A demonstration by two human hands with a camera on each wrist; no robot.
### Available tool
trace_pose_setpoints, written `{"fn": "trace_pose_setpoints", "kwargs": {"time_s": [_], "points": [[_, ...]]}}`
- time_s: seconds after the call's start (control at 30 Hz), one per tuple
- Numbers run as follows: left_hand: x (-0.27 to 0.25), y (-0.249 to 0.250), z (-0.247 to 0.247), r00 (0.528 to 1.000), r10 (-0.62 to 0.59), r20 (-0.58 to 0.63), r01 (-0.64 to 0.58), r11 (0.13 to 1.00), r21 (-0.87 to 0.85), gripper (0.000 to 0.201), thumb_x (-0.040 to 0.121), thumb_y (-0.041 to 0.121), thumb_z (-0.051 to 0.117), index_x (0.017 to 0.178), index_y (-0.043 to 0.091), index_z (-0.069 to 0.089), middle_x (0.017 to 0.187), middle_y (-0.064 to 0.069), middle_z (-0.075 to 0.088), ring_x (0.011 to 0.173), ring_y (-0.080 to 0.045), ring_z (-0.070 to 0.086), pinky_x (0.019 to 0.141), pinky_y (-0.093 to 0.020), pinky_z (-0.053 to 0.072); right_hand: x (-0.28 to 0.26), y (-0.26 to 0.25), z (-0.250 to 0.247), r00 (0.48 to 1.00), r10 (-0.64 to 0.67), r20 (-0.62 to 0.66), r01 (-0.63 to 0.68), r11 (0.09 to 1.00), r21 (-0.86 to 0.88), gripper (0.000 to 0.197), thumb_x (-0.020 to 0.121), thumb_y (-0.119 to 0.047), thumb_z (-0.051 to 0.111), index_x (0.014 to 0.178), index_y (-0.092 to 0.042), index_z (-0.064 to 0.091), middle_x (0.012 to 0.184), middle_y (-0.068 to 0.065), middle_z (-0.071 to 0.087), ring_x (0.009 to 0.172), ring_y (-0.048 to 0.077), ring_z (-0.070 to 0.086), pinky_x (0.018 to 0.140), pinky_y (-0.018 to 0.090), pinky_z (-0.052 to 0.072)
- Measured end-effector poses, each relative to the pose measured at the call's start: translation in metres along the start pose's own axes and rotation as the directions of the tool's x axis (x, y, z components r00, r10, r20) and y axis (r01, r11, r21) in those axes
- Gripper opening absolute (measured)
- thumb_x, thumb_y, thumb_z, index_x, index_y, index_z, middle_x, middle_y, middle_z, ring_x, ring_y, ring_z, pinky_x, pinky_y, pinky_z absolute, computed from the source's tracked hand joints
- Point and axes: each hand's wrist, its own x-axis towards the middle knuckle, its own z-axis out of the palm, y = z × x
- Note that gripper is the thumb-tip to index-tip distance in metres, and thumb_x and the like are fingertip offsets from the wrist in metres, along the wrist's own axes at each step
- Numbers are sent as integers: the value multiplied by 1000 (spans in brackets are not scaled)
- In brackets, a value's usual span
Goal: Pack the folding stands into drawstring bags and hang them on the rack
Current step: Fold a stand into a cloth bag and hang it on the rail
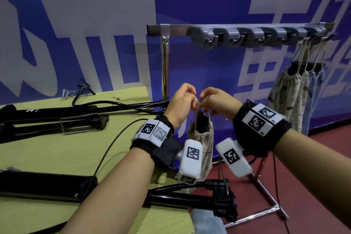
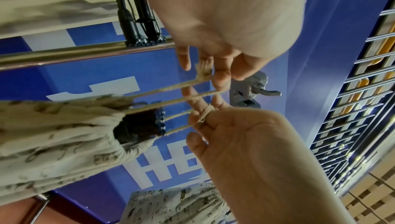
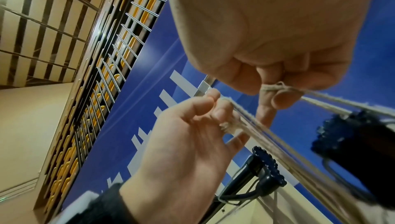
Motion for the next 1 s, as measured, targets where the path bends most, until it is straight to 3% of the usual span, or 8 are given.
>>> {"fn": "trace_pose_setpoints", "kwargs": {"time_s": [0.17,0.3,0.43,0.53,0.67,0.73,0.83,1.0], "points": [[0,0,-1,998,-23,-61,21,999,-29,26,91,-5,29,80,17,39,61,-3,36,55,-15,36,50,-23,36,-1,0,6,998,-32,53,35,998,-48,23,85,1,51,80,-18,40,75,9,56,59,18,44,50,25,30],[3,0,-1,993,-22,-112,36,992,122,23,89,-1,37,81,20,41,69,2,39,63,-14,37,62,-26,33,-2,-1,5,999,-19,50,24,993,-113,25,81,3,52,85,-17,38,77,12,56,62,20,46,49,25,32],[2,12,-3,995,24,-101,-17,997,70,10,83,7,42,88,16,42,67,2,39,65,-13,36,61,-22,32,-7,-5,-3,998,-54,25,52,996,68,24,83,8,45,88,-13,34,66,10,45,54,19,40,53,28,33],[3,21,-5,993,113,-30,-107,979,173,19,71,18,42,88,27,42,62,12,47,71,-16,40,75,-31,35,-11,-16,-17,993,-110,35,106,990,95,26,84,10,43,84,-14,32,63,8,41,54,19,38,54,28,33],[11,34,-2,973,212,94,-224,759,612,28,80,11,53,95,31,42,67,12,42,79,-8,38,82,-26,20,-15,-24,-39,984,-177,-26,179,975,133,28,85,12,38,78,-15,32,59,7,37,50,15,34,44,20,32],[14,43,2,969,202,141,-241,663,709,22,85,21,58,96,35,46,68,11,39,83,-9,36,80,-25,17,-15,-23,-46,979,-196,-54,203,965,168,30,85,13,37,77,-15,31,59,6,36,48,15,33,41,18,31],[19,54,11,974,153,165,-224,611,759,4,89,35,56,91,34,60,67,10,46,91,-10,35,76,-28,15,-16,-16,-55,973,-219,-75,229,956,182,30,84,14,39,77,-15,31,60,7,36,48,14,34,47,23,32],[35,67,36,981,-54,184,-119,580,806,28,94,28,42,68,23,53,74,9,50,103,-16,33,85,-34,18,-12,8,-76,953,-267,-142,271,962,10,26,90,2,45,82,-18,31,64,1,41,54,13,35,52,24,33]]}}
